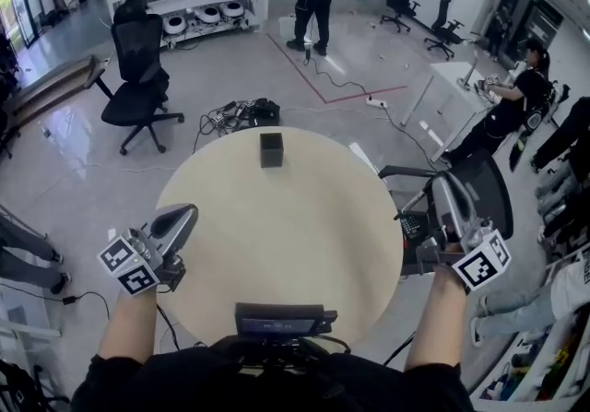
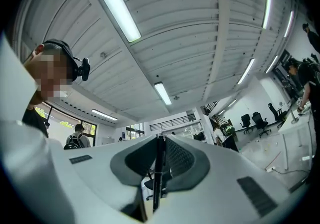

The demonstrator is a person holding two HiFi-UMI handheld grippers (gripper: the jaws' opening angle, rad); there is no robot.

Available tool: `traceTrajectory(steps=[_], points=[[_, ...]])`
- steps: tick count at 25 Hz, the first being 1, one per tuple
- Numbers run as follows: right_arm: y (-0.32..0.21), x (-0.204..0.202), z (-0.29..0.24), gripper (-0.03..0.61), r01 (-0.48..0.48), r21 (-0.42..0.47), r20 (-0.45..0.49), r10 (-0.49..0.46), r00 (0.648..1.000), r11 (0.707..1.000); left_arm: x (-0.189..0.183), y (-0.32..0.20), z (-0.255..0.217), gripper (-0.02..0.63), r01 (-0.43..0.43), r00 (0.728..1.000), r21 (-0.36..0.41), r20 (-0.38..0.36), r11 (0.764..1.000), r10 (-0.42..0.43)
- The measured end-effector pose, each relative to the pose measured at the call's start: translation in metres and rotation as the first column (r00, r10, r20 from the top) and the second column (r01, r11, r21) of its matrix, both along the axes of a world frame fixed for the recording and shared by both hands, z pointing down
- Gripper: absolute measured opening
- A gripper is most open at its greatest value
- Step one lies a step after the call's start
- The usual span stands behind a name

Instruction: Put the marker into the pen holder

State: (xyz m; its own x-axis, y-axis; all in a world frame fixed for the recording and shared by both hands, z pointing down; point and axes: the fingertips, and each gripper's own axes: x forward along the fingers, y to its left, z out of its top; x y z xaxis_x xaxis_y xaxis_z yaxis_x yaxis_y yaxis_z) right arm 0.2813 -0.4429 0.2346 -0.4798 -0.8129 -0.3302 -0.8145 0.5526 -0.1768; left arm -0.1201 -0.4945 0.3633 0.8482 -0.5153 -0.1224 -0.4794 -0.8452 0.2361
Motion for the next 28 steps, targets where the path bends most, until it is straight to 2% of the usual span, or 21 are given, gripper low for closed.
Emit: traceTrajectory(steps=[7,11,13,15,18,23,28], points=[[-0.057,0.016,-0.087,0.06,-0.011,0.102,-0.201,0.032,0.979,0.995,-0.035,-0.063,-0.029,-0.005,0.038,0.995,0.084,0.093,0.996,-0.046],[-0.109,0.021,-0.114,0.06,0.002,0.135,-0.246,0.031,0.969,0.991,-0.056,-0.109,-0.042,-0.005,0.08,0.994,0.092,0.073,0.992,-0.087],[-0.137,0.024,-0.107,0.06,0.009,0.148,-0.227,0.025,0.974,0.989,-0.061,-0.132,-0.033,-0.005,0.101,0.991,0.083,0.075,0.991,-0.107],[-0.171,0.022,-0.081,0.06,0.009,0.148,-0.185,0.019,0.983,0.989,-0.06,-0.154,-0.014,-0.005,0.11,0.99,0.06,0.079,0.992,-0.115],[-0.233,0.002,-0.014,0.06,0.007,0.12,-0.113,0.007,0.994,0.993,-0.049,-0.185,0.029,-0.005,0.105,0.99,0.008,0.094,0.994,-0.105],[-0.325,-0.058,0.107,0.06,0.032,0.062,-0.033,-0.03,0.999,0.998,-0.017,-0.232,0.109,-0.005,0.078,0.992,-0.077,0.106,0.994,-0.07],[-0.382,-0.11,0.199,0.06,0.054,0.016,0.039,-0.055,0.998,0.998,-0.005,-0.26,0.184,-0.005,0.073,0.992,-0.163,0.117,0.984,-0.054]])
